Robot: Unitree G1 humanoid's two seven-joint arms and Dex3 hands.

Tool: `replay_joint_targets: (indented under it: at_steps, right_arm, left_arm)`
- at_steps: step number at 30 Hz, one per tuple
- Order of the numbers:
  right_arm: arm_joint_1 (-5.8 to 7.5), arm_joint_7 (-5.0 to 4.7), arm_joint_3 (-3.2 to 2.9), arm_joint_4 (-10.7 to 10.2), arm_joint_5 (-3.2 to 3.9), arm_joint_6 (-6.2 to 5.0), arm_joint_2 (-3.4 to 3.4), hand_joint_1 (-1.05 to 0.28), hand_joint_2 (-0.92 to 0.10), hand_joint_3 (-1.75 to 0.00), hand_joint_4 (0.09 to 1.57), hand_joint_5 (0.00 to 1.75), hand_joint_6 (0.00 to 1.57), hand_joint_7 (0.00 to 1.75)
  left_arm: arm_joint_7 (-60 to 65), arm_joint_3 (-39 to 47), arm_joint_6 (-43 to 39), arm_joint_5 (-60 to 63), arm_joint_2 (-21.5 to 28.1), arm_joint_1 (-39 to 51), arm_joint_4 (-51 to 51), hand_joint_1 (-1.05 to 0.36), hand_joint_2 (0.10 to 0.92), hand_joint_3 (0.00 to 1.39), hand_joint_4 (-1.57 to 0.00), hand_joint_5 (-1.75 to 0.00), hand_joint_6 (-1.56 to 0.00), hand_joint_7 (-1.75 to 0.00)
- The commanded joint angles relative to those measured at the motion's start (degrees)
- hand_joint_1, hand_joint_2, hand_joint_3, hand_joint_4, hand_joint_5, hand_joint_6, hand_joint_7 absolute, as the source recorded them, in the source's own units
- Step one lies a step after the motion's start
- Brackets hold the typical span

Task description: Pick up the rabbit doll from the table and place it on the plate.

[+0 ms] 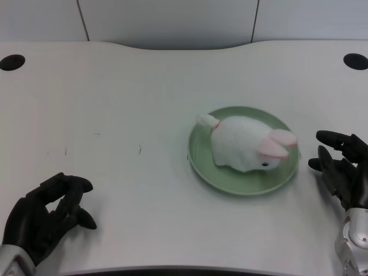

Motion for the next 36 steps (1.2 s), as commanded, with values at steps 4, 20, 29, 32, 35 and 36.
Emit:
replay_joint_targets:
  at_steps: [4, 20, 29, 32, 35, 36]
  right_arm:
    - [-0.42, 0.10, -0.62, 0.5, 0.36, -0.53, -1.23, -0.19, -0.92, -0.26, 0.79, 0.91, 0.73, 0.73]
    - [-0.54, 1.04, -1.61, 1.2, 0.80, -0.95, -1.35, -0.24, -0.92, -0.18, 0.81, 0.83, 0.80, 0.60]
    - [-0.23, 0.78, -1.53, 1.7, 0.18, -1.40, -1.86, -0.19, -0.92, -0.22, 0.83, 0.80, 0.80, 0.59]
    - [-0.16, 0.40, -1.51, 1.7, 0.05, -1.04, -1.81, -0.20, -0.92, -0.23, 0.82, 0.79, 0.79, 0.59]
    - [-0.04, -0.66, -1.06, 1.7, -0.62, -1.17, -1.87, -0.21, -0.92, -0.23, 0.82, 0.78, 0.79, 0.59]
    - [0.08, -1.55, -0.73, 1.7, -1.17, -1.51, -1.91, -0.20, -0.92, -0.21, 0.82, 0.81, 0.80, 0.59]
  left_arm:
    - [-0.2, 0.8, -0.8, 0.3, -0.6, -0.8, 1.6, -0.55, 0.921, 0.48, -0.70, -1.75, -0.60, -1.39]
    - [0.1, 1.9, -2.2, 0.5, -1.0, -2.1, 3.1, -0.54, 0.921, 0.49, -0.69, -1.75, -0.58, -1.40]
    - [0.7, 2.6, -2.8, 1.5, -1.0, -2.1, 2.9, -0.57, 0.921, 0.47, -0.70, -1.75, -0.57, -1.41]
    - [0.3, 2.4, -3.3, 2.1, -0.8, -2.0, 3.4, -0.58, 0.921, 0.46, -0.69, -1.75, -0.57, -1.42]
    - [0.6, 2.7, -1.7, 1.7, -0.8, -2.2, 3.3, -0.58, 0.921, 0.46, -0.69, -1.75, -0.57, -1.43]
    - [1.0, 2.9, 0.0, 1.1, -0.9, -2.5, 3.0, -0.60, 0.921, 0.42, -0.67, -1.75, -0.58, -1.39]
